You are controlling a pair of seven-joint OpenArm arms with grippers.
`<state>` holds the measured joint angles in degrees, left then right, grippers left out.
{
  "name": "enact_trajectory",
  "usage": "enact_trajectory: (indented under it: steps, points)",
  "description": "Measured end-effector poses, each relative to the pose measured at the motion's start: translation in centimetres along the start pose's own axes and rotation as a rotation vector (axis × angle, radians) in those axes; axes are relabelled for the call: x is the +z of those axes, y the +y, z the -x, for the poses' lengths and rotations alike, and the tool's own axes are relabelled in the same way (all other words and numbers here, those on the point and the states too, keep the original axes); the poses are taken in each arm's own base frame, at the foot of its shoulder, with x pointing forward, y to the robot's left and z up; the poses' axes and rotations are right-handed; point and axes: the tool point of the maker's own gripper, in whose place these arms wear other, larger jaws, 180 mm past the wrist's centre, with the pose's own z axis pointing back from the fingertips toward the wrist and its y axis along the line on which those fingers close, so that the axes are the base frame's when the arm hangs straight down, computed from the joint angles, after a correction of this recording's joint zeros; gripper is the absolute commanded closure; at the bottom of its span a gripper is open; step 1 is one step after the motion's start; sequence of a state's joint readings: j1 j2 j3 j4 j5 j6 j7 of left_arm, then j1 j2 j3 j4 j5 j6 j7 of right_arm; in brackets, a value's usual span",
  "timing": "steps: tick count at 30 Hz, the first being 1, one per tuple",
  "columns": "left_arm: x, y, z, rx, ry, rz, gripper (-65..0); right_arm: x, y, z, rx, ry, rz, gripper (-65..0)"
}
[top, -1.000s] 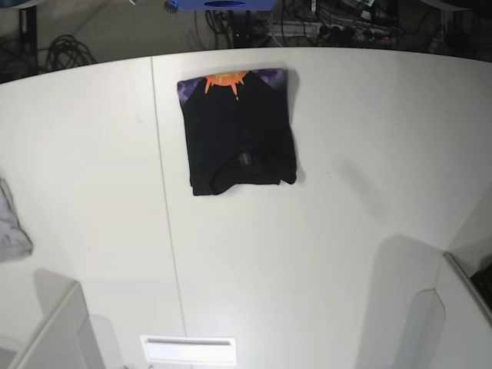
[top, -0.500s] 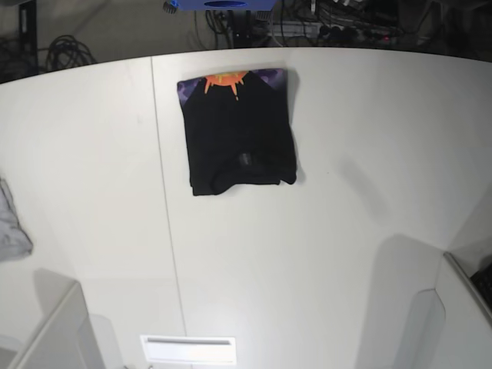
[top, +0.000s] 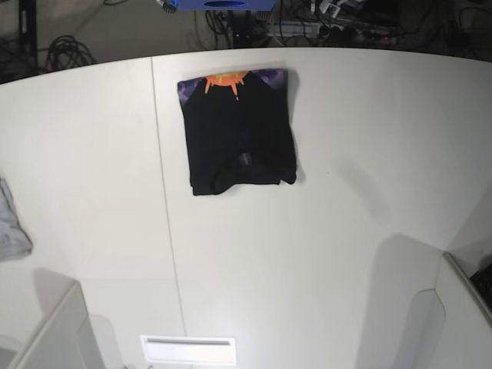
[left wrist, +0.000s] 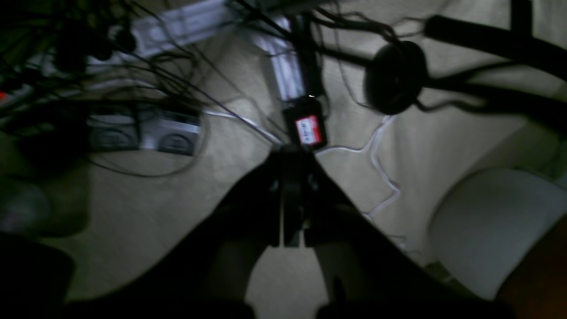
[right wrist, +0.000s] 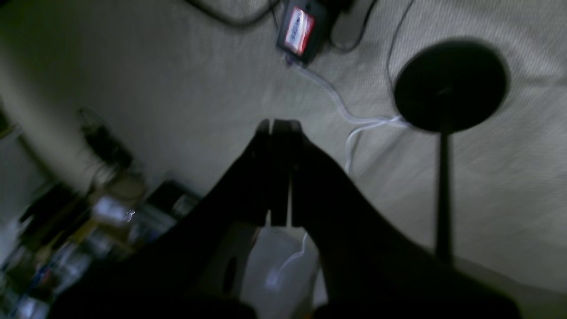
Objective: Fold the T-shirt properly
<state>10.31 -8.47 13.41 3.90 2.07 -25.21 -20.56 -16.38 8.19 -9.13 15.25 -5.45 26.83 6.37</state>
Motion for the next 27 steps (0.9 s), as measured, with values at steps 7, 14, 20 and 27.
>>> enact_trajectory:
  steps: [7,14,20,27]
  points:
    - [-0.6,0.8,-2.2,-0.020,-0.001,-0.011,0.0,-0.3,-2.4,-2.2,0.002,-0.039,0.186,0.0]
    - [-0.4,1.3,-2.2,-0.026,0.008,-0.020,0.0,-0.6,-1.7,-1.8,-0.004,-0.030,0.175,0.0]
    - [-0.5,1.0,-2.6,-0.025,-0.018,-0.015,0.0,-0.6,-1.8,-2.1,-0.003,-0.035,0.178,0.0]
    - [-0.6,1.0,-3.2,-0.025,-0.041,-0.014,0.0,-0.5,-1.9,-2.3,-0.002,-0.037,0.179,0.0]
